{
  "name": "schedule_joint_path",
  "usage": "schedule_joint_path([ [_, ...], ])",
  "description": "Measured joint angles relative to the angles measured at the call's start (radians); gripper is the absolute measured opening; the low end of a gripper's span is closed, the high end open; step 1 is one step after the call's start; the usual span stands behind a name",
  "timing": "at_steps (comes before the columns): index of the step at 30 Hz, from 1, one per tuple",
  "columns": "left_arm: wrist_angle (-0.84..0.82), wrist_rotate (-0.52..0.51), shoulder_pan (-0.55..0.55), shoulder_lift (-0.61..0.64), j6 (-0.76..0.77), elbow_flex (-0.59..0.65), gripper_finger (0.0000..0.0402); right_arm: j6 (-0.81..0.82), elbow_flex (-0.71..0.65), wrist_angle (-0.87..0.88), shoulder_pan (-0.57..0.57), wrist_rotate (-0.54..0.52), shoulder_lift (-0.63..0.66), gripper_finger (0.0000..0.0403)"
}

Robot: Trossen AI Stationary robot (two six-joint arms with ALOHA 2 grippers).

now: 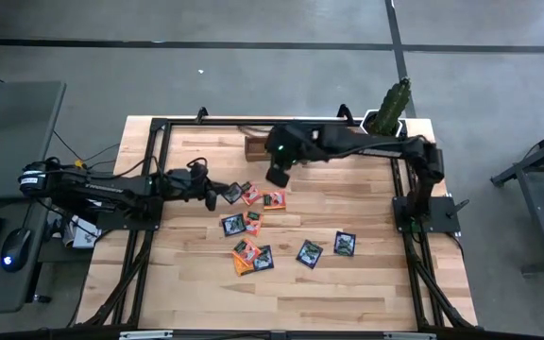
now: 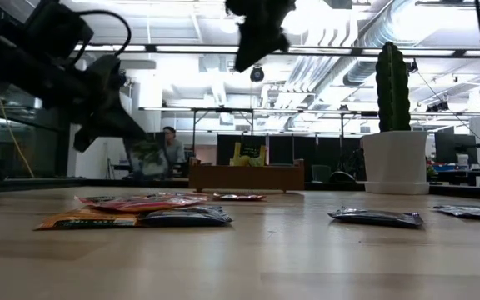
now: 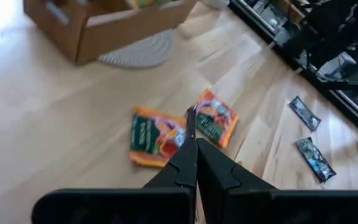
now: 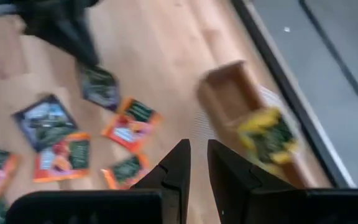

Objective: Pick & Place Tea
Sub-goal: Put the purple tea bag in the left compartment of the organizer

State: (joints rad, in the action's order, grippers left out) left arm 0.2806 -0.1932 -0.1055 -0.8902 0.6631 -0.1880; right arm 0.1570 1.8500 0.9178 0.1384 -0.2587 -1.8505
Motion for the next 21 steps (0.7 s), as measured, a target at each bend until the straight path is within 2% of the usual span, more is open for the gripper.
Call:
schedule_joint_path([
  [6, -0.007, -0.001, -0.001, 0.0, -0.046, -0.04, 0.0, -0.004, 0.001, 0.114, 0.045, -0.07, 0.079, 0.0052],
  [10, -0.008, 0.014, -0.042, 0.0, -0.077, -0.067, 0.0, -0.004, 0.001, 0.165, 0.072, -0.078, 0.109, 0.0051],
  [12, -0.019, 0.04, -0.08, 0.0, -0.108, -0.091, 0.0, -0.004, 0.001, 0.182, 0.081, -0.08, 0.118, 0.0048],
  [21, -0.105, 0.28, -0.331, -0.06, -0.313, -0.262, 0.0, -0.004, 0.001, 0.224, 0.086, -0.08, 0.121, 0.0051],
])
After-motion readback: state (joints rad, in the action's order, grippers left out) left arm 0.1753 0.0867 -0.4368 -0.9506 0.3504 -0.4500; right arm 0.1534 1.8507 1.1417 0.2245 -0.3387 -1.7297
